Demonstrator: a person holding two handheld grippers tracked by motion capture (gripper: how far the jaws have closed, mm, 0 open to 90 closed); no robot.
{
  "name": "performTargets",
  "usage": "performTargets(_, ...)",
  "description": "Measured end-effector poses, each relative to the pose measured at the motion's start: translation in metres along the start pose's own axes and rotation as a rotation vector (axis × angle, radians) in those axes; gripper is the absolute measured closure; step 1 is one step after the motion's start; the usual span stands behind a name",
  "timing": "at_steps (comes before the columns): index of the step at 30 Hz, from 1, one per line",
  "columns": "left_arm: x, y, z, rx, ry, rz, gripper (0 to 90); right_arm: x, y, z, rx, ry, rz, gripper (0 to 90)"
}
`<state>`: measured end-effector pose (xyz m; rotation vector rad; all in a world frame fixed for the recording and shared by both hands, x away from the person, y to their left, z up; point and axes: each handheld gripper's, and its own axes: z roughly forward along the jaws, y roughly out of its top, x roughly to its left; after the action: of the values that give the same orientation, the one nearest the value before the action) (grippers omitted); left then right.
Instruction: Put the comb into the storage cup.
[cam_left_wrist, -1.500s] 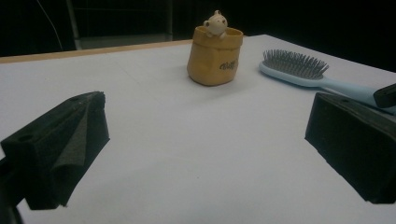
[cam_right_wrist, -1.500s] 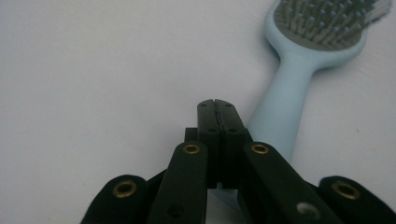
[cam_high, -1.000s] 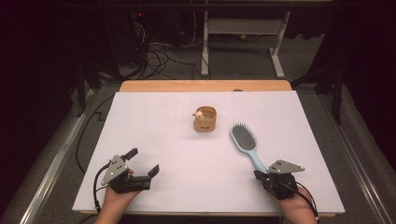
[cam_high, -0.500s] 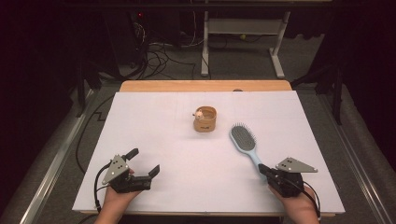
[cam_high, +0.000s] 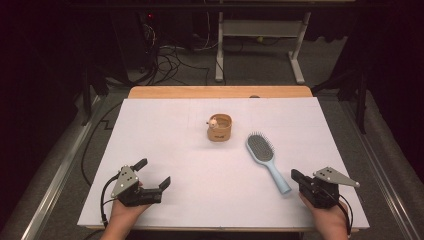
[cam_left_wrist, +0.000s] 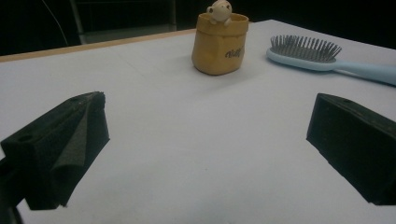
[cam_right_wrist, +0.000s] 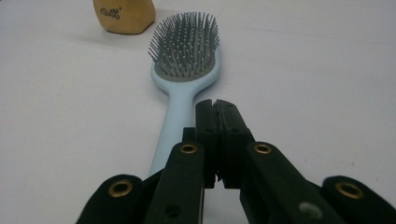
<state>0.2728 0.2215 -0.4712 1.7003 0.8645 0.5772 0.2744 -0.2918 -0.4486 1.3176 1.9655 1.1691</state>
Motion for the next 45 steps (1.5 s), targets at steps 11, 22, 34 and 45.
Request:
performTargets(11, 0.0, 0.0, 0.0, 0.003, -0.003, 0.0, 0.2, -0.002, -0.002, 0.0, 0.009, 0.001, 0.02, 75.2)
performTargets(22, 0.0, 0.0, 0.0, 0.0, 0.002, -0.001, 0.2, -0.004, -0.003, 0.004, 0.022, 0.041, 0.04, 49.8)
performTargets(34, -0.001, 0.0, 0.001, 0.001, -0.008, -0.001, 0.2, -0.005, -0.003, 0.009, 0.013, 0.073, 0.051, 17.3)
performTargets(45, -0.001, -0.001, 0.001, 0.002, -0.013, -0.006, 0.2, 0.0, -0.002, 0.012, 0.03, 0.063, 0.029, 0.2)
